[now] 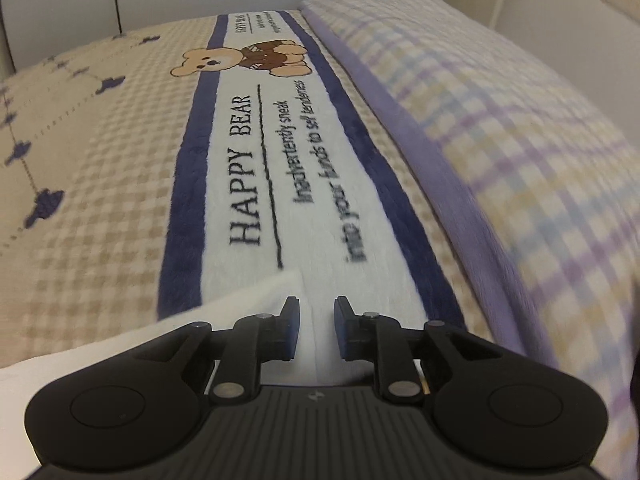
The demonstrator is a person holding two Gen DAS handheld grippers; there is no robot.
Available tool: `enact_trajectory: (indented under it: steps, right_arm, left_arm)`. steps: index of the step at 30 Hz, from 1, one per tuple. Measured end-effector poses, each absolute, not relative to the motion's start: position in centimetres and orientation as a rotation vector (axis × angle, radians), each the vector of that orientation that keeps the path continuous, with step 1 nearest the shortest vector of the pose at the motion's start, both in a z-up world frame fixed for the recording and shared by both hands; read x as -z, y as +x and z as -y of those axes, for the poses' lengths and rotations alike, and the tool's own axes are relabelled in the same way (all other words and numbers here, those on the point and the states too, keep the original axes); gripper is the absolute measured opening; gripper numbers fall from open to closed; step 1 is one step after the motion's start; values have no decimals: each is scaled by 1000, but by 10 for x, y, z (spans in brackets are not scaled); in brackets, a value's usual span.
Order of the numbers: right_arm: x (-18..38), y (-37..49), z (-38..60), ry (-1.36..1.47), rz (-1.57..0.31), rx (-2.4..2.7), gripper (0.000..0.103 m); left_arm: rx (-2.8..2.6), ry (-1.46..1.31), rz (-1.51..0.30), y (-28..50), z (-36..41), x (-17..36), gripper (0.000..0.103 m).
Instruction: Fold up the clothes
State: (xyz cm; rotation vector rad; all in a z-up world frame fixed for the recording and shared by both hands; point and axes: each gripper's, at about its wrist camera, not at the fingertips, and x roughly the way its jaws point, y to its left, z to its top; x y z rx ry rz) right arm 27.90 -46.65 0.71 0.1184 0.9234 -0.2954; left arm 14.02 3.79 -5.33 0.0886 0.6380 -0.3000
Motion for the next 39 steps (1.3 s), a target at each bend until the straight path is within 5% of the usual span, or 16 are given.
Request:
enact_trajectory:
  steps: [10, 11, 12, 29, 34, 39]
  right_arm:
    - [9, 252, 468, 345, -970, 299, 21]
    - [11, 252, 466, 329, -968, 304, 19]
    - [12, 251, 463, 313, -965, 309, 3]
    - [15, 248, 467, 144, -972, 384, 5]
    - [6, 245, 454, 96, -960, 389, 22]
    - [-5, 234, 440, 89, -945, 378, 23]
  left_arm:
    - [301, 84, -636, 139, -38, 54, 91]
    - [302, 82, -636, 140, -39, 54, 91]
    - [303, 81, -637, 140, -39, 54, 91]
    - [312, 91, -644, 140, -40, 53, 91]
    - [316, 89, -647, 140, -41, 51, 91]
    - [316, 74, -639, 138, -44, 44, 91]
